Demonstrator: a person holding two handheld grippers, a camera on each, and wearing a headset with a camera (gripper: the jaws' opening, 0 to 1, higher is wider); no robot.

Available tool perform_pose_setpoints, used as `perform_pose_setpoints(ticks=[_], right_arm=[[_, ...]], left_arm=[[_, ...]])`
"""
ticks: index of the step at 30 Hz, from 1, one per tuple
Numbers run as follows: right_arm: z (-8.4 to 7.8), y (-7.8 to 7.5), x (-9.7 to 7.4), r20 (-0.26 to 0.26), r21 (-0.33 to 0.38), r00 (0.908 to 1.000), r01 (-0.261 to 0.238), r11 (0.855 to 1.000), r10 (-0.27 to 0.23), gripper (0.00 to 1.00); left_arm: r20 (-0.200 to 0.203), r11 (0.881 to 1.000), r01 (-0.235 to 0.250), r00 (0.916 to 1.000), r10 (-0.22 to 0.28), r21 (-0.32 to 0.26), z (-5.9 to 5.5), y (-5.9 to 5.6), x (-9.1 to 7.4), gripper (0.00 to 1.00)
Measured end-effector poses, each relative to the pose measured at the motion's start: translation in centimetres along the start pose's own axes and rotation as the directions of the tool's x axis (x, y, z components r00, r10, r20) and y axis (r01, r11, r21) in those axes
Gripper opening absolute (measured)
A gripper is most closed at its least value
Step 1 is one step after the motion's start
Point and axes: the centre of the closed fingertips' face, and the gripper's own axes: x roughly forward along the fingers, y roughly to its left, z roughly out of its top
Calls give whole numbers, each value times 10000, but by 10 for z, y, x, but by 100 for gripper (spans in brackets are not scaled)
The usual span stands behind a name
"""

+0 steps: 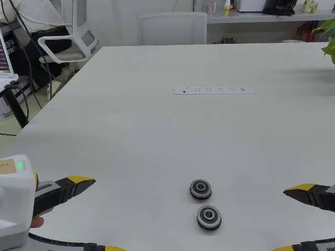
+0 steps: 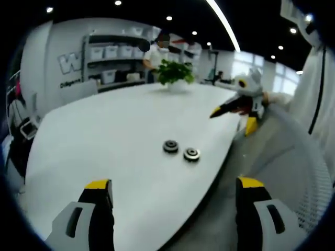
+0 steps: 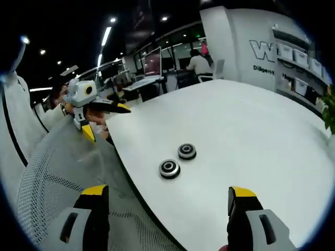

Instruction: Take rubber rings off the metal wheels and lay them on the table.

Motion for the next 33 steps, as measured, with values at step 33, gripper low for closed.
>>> perform_pose_setpoints(ticks=[33], right_arm=[[0,0,-1,-46,-101,10000,78,9999,-78,92]], left_arm=[[57,10000,-3,10000,3,8,1,1,0,98]])
